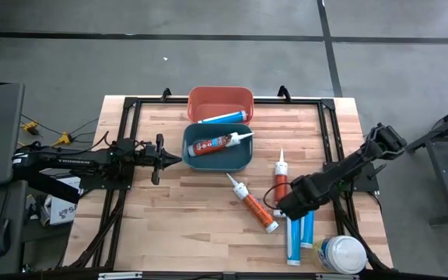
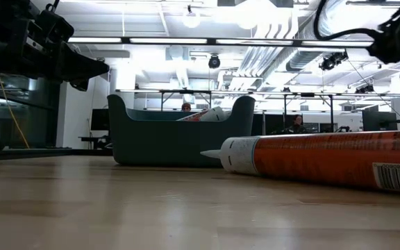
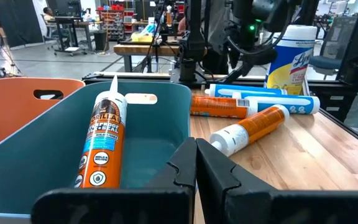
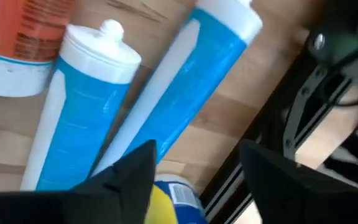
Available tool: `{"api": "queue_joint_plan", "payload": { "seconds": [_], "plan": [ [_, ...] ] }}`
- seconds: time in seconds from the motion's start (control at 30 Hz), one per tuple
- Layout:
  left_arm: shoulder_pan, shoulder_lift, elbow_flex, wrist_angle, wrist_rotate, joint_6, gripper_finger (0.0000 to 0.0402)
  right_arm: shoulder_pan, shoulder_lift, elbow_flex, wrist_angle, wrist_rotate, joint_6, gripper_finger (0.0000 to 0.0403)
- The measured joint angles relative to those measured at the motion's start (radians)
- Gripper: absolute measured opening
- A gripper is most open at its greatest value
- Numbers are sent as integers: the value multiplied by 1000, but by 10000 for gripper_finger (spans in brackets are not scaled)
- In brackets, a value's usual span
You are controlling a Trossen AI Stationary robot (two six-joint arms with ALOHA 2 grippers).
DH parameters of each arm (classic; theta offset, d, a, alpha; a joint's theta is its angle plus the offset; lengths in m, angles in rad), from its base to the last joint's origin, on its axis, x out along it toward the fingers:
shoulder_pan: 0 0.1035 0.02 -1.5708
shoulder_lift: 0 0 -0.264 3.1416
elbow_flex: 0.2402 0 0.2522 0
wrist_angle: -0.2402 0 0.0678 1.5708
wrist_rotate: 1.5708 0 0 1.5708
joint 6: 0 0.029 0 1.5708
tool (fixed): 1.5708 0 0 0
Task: Pick & place silicon tubes, Sealant and Lysol wipes
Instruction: Put the right blue sealant into the orange bin
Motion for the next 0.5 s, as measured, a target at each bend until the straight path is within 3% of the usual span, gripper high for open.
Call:
{"api": "queue_joint_plan", "payload": {
  "seconds": [0.2,0.5],
  "plan": [
    [0,0,0,0,0,0,0,61,42,0,57,29,191,277],
    [0,0,0,-7,-1,0,0,109,107,0,98,78,312,278]
  ]
}}
